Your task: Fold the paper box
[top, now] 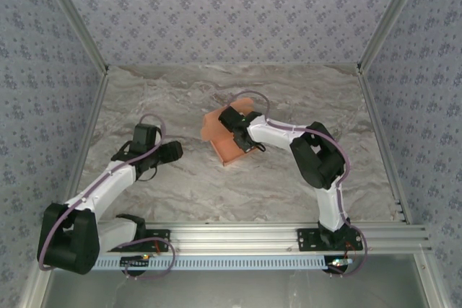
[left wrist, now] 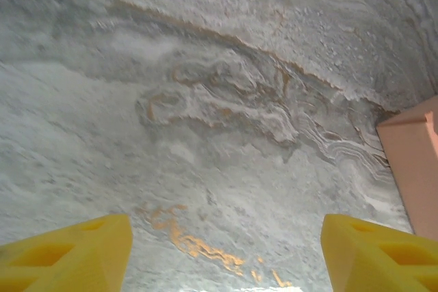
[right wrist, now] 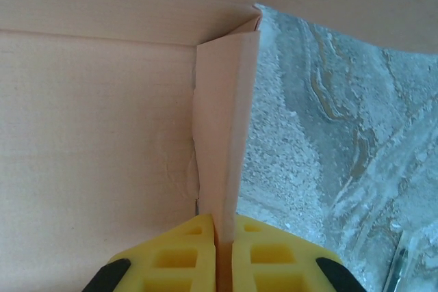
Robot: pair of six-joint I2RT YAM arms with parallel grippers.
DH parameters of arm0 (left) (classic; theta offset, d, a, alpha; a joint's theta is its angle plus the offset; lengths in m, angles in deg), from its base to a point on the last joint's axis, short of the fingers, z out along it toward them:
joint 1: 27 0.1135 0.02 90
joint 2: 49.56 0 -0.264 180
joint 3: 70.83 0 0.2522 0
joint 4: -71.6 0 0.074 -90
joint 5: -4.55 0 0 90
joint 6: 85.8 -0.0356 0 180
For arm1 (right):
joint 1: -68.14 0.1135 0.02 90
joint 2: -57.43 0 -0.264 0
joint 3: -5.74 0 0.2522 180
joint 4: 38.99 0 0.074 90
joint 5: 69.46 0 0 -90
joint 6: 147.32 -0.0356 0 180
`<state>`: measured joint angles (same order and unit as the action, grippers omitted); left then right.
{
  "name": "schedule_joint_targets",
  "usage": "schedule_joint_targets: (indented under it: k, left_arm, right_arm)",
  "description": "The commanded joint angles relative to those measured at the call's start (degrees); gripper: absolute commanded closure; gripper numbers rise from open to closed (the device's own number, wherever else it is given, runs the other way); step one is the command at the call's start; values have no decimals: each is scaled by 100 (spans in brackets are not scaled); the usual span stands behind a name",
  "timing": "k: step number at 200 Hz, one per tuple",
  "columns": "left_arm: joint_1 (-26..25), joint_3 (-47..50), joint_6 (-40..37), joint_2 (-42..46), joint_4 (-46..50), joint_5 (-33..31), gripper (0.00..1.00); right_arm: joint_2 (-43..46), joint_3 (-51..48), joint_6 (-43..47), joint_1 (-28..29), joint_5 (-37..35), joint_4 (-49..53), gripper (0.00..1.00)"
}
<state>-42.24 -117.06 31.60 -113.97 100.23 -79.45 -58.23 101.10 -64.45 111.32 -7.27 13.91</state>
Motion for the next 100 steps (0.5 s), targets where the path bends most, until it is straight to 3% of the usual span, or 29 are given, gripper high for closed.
schedule_joint_targets:
  k: [1,37,100]
  left_arm:
    - [-217,324,541,296,-429,621,28]
    - [-891,467,1223,265,-1300,831,28]
    - [-1866,-396,1376,-1414,-2218,218,27]
  right_arm:
    - [-159,-229,-244,4,-340,500,91]
    - [79,-384,-297,-23,93,287,91]
    - [272,-496,-394,-52,373,132,90]
